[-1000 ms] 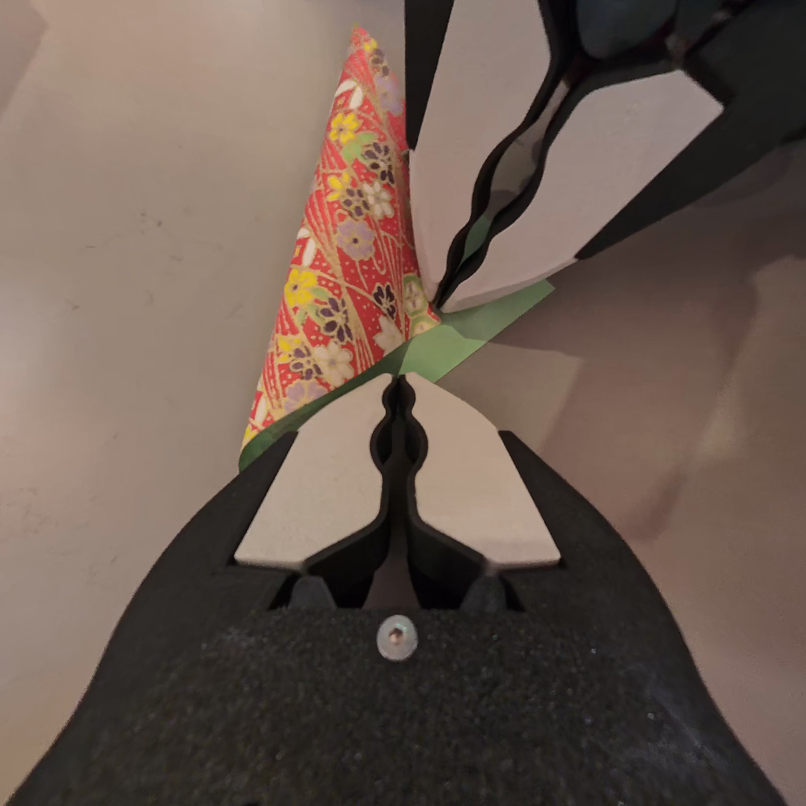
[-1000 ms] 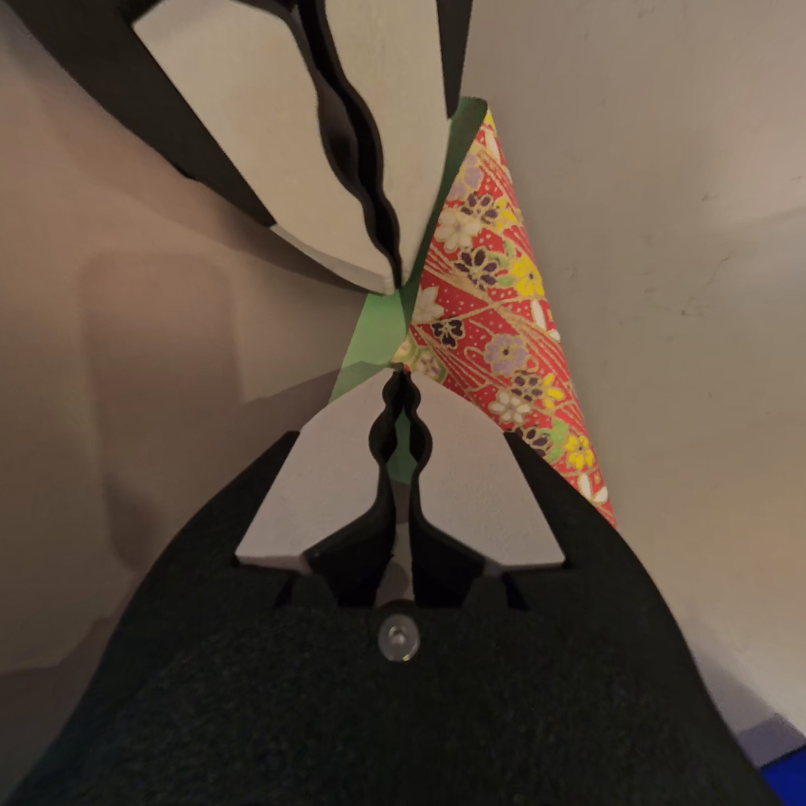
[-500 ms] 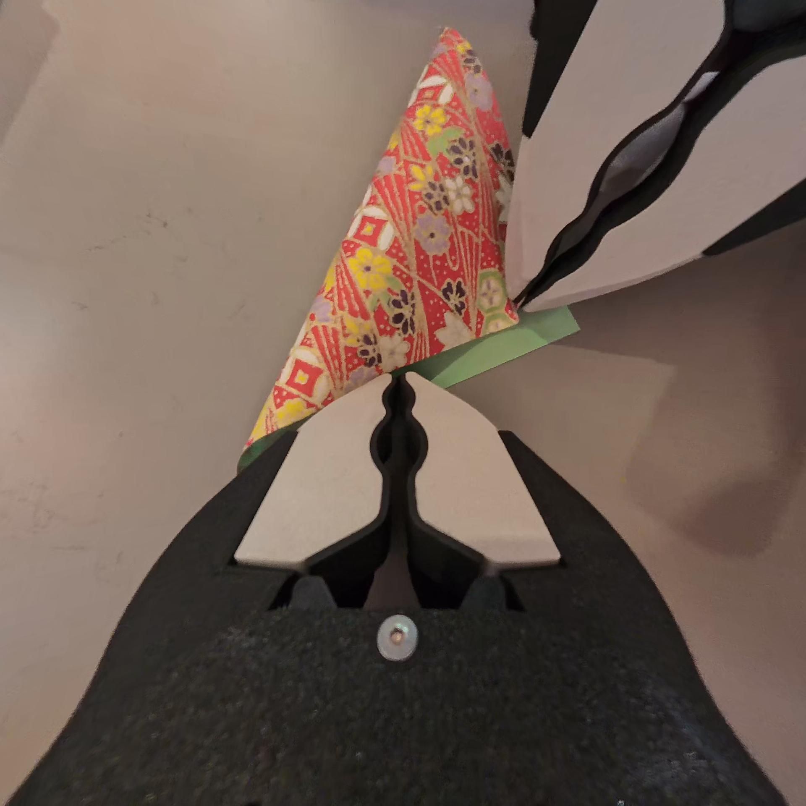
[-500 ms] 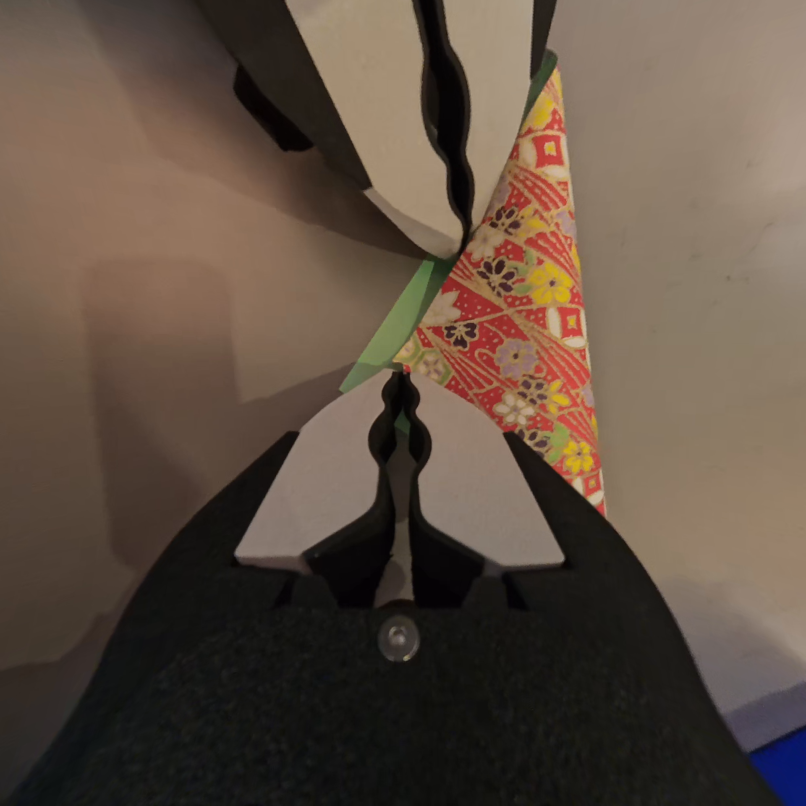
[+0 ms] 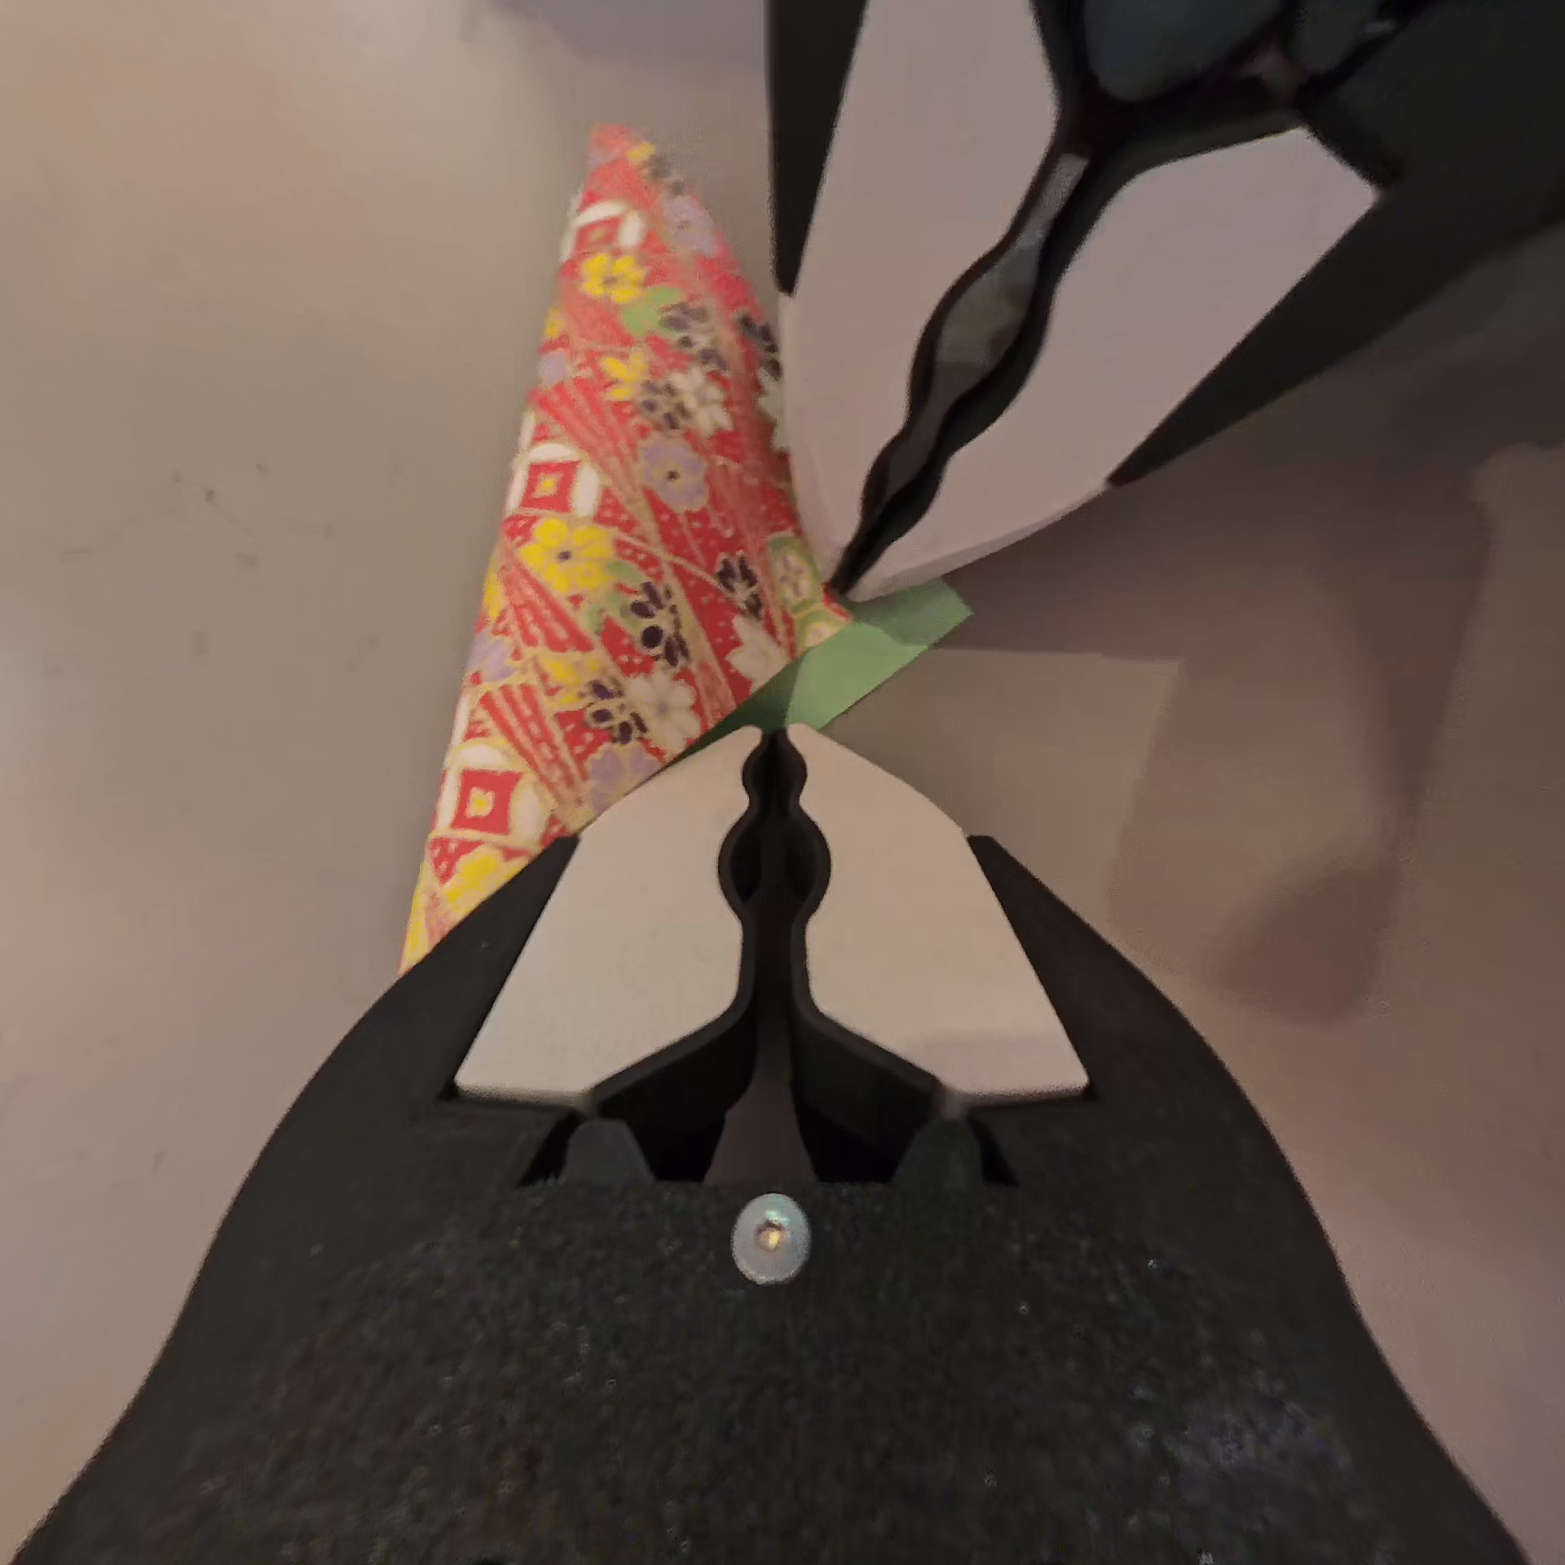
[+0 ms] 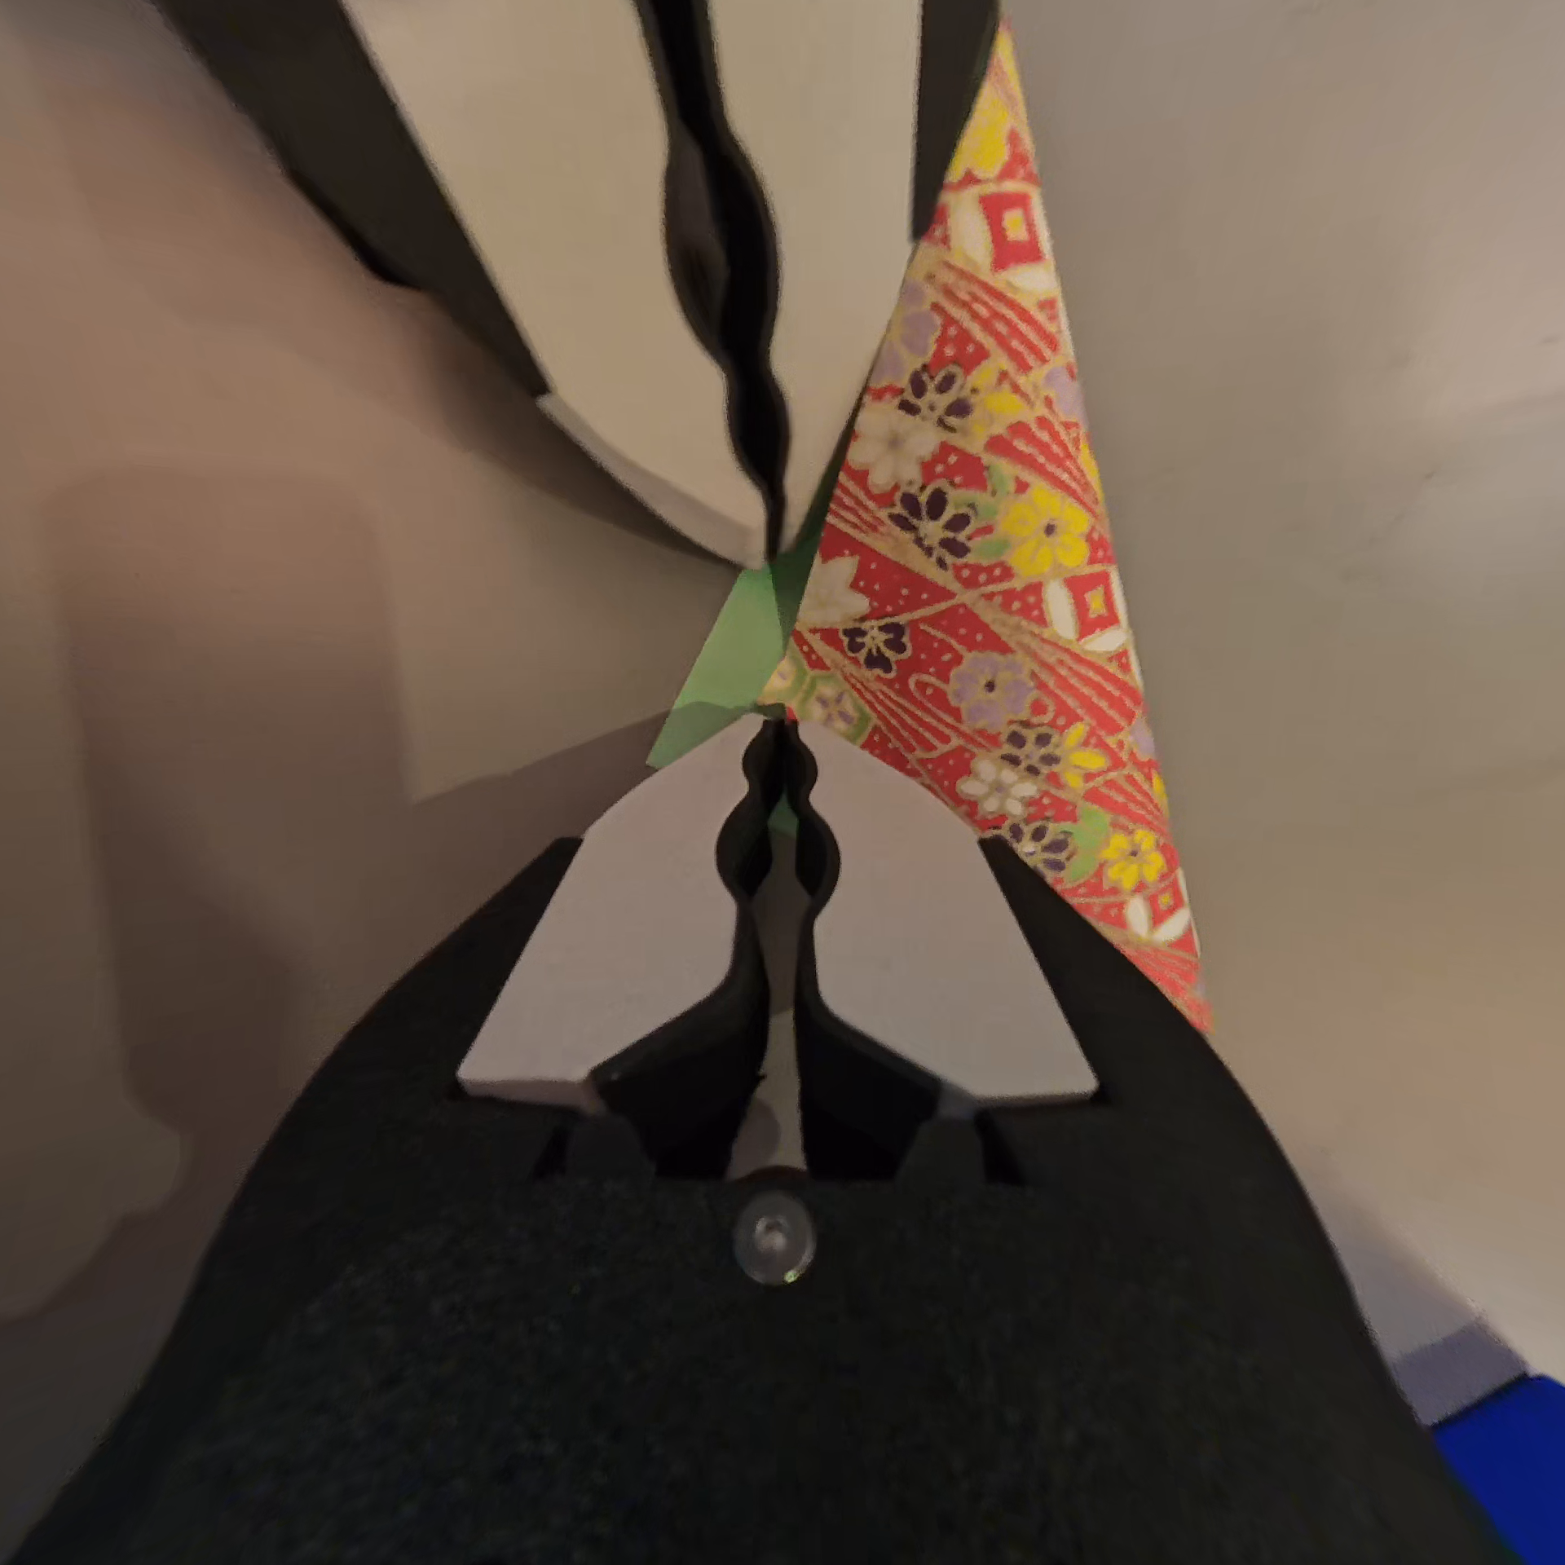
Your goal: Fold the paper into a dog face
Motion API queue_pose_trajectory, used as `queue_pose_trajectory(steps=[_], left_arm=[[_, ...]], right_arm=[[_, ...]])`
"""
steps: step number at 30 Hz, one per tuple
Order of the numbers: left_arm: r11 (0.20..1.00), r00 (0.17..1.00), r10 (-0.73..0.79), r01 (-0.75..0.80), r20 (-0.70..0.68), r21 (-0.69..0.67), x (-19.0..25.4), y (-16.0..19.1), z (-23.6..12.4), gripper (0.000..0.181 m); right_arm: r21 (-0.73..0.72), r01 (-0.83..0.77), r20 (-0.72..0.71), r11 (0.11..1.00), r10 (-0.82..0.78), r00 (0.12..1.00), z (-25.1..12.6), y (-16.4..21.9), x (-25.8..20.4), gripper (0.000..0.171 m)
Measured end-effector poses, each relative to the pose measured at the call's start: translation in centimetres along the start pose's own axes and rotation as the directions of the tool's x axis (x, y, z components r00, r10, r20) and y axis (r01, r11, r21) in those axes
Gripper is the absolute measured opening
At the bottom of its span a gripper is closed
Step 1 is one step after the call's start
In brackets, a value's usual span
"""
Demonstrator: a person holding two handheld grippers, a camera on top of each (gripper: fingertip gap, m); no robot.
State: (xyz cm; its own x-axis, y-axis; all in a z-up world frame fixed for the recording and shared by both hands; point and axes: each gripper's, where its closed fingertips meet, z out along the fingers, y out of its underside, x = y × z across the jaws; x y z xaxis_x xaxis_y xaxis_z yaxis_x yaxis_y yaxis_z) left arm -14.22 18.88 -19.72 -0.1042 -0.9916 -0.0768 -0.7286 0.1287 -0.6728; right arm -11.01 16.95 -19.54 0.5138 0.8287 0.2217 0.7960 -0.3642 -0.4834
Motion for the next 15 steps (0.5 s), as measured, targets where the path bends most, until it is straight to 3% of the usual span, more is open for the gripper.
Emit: queue_pose_trajectory(steps=[15], left_arm=[[0.999,0.998,-0.027,0.028,0.062,-0.016,0.0,-0.5,0.4,0.000]], right_arm=[[0.001,-0.024,0.041,1.000,0.024,0.999,-0.1,-1.1,-1.3,0.000]])
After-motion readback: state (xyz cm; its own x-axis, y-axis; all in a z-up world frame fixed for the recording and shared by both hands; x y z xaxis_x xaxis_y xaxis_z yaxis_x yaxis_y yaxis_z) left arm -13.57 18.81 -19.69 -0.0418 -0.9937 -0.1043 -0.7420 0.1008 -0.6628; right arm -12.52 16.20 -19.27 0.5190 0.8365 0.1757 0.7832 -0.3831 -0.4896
